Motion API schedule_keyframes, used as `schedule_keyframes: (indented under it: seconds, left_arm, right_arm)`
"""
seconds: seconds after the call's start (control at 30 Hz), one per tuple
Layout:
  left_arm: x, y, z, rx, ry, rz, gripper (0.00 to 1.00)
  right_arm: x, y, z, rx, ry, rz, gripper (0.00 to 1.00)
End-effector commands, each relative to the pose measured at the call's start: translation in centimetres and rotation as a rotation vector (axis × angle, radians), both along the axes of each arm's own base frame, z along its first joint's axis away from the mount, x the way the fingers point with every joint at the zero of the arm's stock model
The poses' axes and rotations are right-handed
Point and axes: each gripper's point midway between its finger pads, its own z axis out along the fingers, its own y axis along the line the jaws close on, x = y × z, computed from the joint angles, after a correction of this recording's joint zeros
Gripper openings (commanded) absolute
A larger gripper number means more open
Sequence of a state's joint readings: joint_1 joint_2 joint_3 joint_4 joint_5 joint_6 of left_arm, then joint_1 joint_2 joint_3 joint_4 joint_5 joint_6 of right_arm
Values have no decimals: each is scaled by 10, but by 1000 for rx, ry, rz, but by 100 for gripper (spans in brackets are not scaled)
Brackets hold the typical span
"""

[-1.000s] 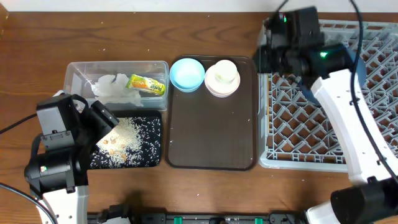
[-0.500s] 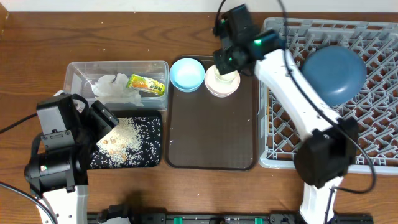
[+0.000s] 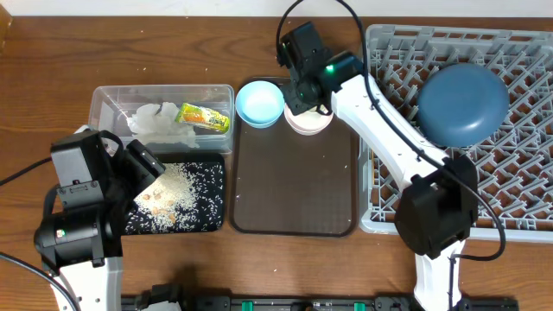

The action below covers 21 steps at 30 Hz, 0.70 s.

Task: Sort waste into correct bins and load items into the dishwasher rack
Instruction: 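Reach the right gripper to the white paper cup and grasp its rim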

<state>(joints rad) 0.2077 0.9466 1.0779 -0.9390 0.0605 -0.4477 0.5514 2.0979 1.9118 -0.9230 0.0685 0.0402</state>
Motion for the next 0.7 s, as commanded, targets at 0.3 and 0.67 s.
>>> schedule_keyframes:
  seconds: [0.3, 0.67]
  left_arm:
    - [0, 3, 3, 13, -1, 8, 85]
    - [1, 3, 2, 12, 2, 8, 85]
  right_arm:
    - [-2, -1, -47, -72, 78, 9, 25]
    - [-3, -2, -57, -86, 99, 10, 11]
